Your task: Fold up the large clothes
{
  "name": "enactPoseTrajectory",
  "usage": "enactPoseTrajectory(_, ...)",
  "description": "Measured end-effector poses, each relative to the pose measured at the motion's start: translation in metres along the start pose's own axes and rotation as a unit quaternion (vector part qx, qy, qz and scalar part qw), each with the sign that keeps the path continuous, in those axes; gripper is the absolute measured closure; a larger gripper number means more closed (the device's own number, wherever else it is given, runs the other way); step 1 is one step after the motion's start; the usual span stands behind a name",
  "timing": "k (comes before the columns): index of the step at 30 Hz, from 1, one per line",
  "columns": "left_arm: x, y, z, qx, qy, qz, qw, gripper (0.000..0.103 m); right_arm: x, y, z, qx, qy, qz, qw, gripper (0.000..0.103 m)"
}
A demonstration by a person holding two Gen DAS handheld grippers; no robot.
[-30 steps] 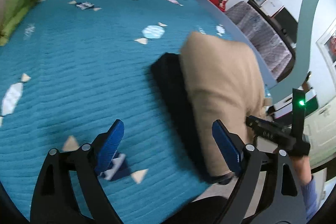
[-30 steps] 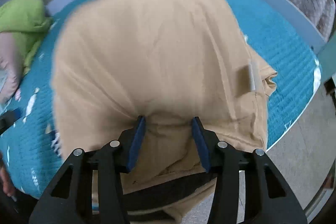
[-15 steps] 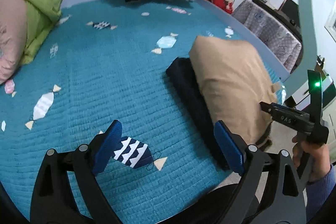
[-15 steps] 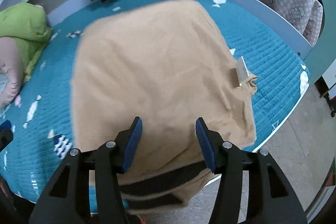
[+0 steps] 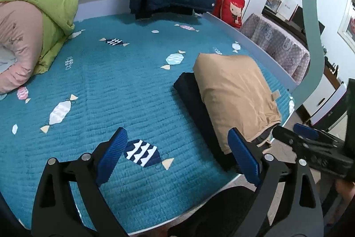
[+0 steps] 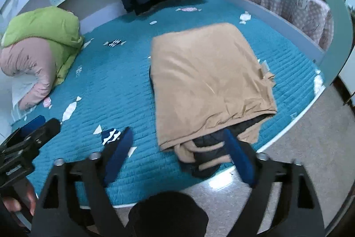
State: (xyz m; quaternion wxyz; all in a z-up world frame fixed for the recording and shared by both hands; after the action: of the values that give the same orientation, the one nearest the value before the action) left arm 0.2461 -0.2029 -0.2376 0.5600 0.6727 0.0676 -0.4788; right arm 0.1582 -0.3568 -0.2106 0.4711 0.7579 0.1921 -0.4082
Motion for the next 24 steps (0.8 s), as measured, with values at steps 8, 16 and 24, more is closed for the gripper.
enactPoseTrajectory(8,-0.042,-0.010,0.001,-0.013,-0.012,0.013,0.9998,0.006,-0.055,-0.011,-0.020,-0.023,-0.022,0.040,0.999,0.010)
enactPoseTrajectory(16,-0.097,-0.020,0.003,-0.011,-0.003,0.043,0.9990,0.004,-0.106,-0.035,-0.045,-0.040,-0.025,0.064,0.997,0.007)
enactPoseTrajectory(24,-0.154,-0.031,0.001,0.017,0.059,0.053,0.9967,0.004,-0.149,-0.055,-0.080,-0.094,-0.034,0.098,0.990,0.007)
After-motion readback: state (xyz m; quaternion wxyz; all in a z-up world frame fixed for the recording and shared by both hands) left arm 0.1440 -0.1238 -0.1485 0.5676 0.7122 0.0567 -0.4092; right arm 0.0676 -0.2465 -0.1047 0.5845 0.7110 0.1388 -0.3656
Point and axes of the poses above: each gripper's, at about its wrist camera, not at the fingertips, and x roughly the way its jaws point, z to its right, y to its top, the point moved 3 cm from there along x, roughly the way its jaws point, and after that the axes turned 11 degrees about x, right-handed, at the moved point
